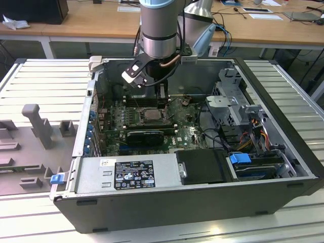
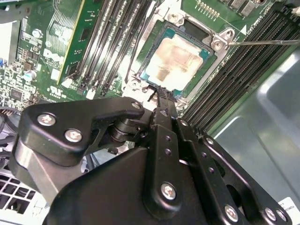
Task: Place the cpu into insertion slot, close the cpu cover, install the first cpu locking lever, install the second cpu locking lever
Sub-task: 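Close the cpu cover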
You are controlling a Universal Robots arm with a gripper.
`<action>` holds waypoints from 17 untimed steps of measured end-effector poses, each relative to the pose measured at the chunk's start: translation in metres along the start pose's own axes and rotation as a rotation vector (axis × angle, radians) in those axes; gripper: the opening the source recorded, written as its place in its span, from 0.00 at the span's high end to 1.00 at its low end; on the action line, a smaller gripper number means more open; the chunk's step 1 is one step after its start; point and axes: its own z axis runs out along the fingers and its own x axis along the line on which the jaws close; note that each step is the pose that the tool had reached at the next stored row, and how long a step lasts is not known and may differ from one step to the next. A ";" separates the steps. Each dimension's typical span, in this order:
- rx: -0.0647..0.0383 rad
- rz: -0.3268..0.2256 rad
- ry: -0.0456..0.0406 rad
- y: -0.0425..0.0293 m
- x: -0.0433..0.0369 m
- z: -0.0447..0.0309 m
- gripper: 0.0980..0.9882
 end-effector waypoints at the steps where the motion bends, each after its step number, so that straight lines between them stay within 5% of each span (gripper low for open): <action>1: 0.000 0.000 0.0001 0.0001 0.0000 -0.0011 0.99; 17: 0.000 0.000 -0.0002 0.0054 0.0002 -0.0081 0.99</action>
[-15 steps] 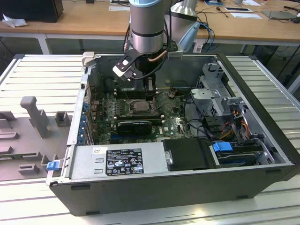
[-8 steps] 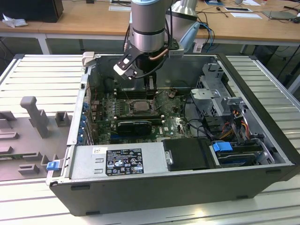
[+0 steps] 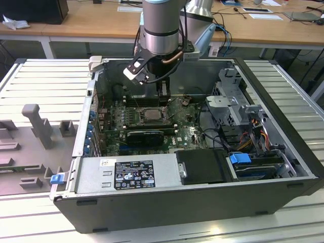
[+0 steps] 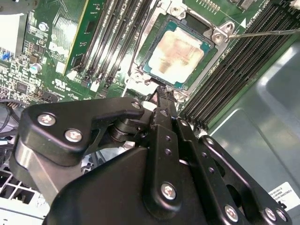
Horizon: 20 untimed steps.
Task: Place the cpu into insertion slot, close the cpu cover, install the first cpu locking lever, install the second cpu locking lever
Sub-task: 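Close the cpu cover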
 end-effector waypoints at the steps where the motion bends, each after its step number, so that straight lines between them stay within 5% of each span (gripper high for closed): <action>1: 0.000 0.000 0.0004 0.0001 0.0001 -0.0011 0.99; 20: 0.000 0.000 0.0004 0.0068 0.0003 -0.0058 0.99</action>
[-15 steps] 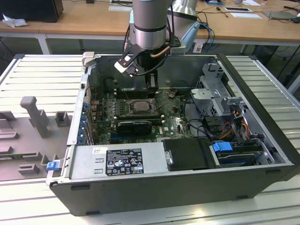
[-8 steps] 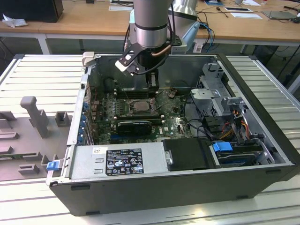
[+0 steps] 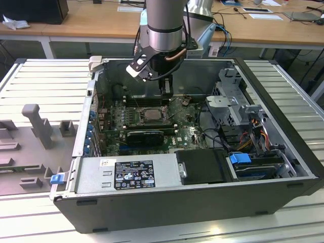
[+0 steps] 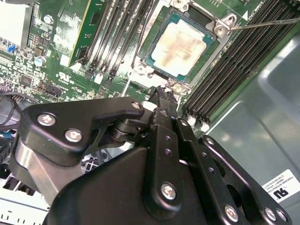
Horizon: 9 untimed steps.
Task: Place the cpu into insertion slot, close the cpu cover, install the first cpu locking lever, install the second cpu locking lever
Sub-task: 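Close the cpu cover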
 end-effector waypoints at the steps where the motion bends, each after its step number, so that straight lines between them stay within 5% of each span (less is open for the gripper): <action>1: 0.000 0.000 0.0000 0.0004 0.0000 0.0000 0.99; 9: 0.000 0.000 -0.0003 0.0079 0.0002 -0.0002 0.99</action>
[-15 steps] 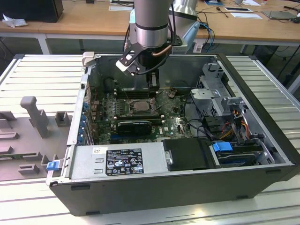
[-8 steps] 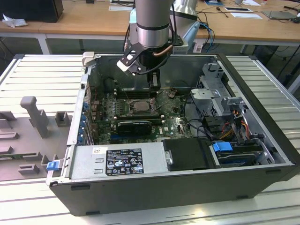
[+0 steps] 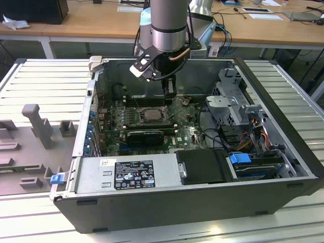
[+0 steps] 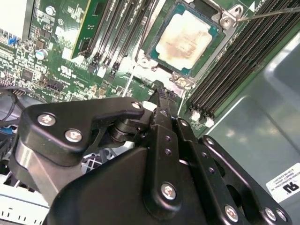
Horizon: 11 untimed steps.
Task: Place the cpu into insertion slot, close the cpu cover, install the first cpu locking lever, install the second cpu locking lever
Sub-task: 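Close the cpu cover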
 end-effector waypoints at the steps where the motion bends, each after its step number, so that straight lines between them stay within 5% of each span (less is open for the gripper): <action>1: 0.000 0.000 0.0002 0.0001 0.0000 -0.0012 0.99; 11: 0.000 0.000 0.0004 0.0035 0.0003 -0.0107 0.99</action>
